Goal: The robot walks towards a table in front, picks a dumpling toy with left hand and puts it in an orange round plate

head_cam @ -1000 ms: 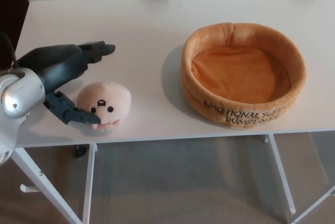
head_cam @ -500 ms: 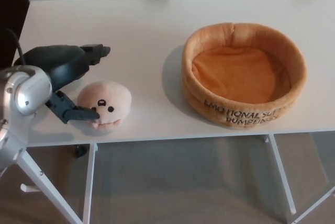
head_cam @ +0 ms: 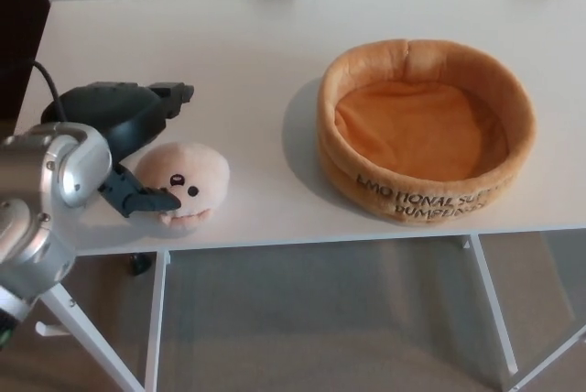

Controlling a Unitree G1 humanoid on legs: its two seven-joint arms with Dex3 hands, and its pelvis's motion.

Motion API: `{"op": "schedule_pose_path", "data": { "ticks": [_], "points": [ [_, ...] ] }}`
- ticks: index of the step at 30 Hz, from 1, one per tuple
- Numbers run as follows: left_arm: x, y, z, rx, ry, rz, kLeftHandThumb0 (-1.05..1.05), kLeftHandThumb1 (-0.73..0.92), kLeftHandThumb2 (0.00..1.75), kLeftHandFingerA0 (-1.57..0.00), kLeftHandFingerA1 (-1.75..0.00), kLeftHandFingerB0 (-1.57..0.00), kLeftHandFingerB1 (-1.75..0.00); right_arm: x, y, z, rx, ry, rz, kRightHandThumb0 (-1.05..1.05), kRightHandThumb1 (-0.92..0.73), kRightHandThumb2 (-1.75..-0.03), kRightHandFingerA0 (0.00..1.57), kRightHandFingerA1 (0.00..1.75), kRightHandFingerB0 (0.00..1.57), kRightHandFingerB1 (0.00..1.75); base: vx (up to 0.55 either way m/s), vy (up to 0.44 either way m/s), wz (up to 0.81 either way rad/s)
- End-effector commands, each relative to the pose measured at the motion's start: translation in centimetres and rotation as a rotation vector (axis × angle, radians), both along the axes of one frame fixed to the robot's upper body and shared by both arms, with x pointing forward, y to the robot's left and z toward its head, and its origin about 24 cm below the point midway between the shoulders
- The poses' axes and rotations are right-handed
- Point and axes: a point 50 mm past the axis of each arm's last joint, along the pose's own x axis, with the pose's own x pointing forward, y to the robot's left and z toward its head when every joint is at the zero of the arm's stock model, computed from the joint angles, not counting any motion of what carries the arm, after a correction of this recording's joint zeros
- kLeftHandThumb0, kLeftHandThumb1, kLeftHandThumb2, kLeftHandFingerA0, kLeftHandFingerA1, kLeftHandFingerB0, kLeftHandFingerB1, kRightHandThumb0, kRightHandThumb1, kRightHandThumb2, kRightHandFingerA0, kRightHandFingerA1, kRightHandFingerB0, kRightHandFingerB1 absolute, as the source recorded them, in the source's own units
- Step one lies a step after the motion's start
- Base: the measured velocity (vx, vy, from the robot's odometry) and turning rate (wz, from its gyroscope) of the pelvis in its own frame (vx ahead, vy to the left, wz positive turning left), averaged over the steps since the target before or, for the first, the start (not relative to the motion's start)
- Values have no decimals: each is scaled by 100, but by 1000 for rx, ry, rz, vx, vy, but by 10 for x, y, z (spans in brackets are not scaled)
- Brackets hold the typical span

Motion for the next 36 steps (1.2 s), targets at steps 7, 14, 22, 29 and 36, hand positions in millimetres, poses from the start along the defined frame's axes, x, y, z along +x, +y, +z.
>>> {"op": "schedule_pose_path", "data": {
  "ticks": [7, 14, 22, 29, 36],
  "points": [
    [2, 1, -18, 60, 64, 50, -74, 42, 83, 0, -5, 0, -7, -1, -5, 3, -3, -4, -9, -51, -54, -81, 68, 59, 37, 47, 0, 0, 0],
    [-1, -7, -29, 55, 103, 36, -67, 38, 82, -2, -21, 0, -14, 1, -6, 3, -11, 4, 1, -51, -54, -82, 71, 62, 36, 46, 0, 0, 0],
    [-6, -10, -40, 31, 94, -1, -61, 44, 54, -62, -57, 0, -22, 1, -5, 2, 4, -3, -16, -51, -54, -82, 65, 58, 36, 46, 0, 0, 0],
    [-11, -17, -54, -58, 2, -19, -17, 66, 60, -95, -108, -91, -52, 3, -4, 2, -9, 10, 7, -51, -55, -81, 70, 59, 38, 46, 0, 0, 0],
    [-13, -15, -60, -104, -133, -49, -19, 77, 56, -70, -168, -70, -122, 5, -5, 2, -5, -5, 7, -52, -55, -83, 70, 59, 39, 47, 0, 0, 0]
  ]
}}
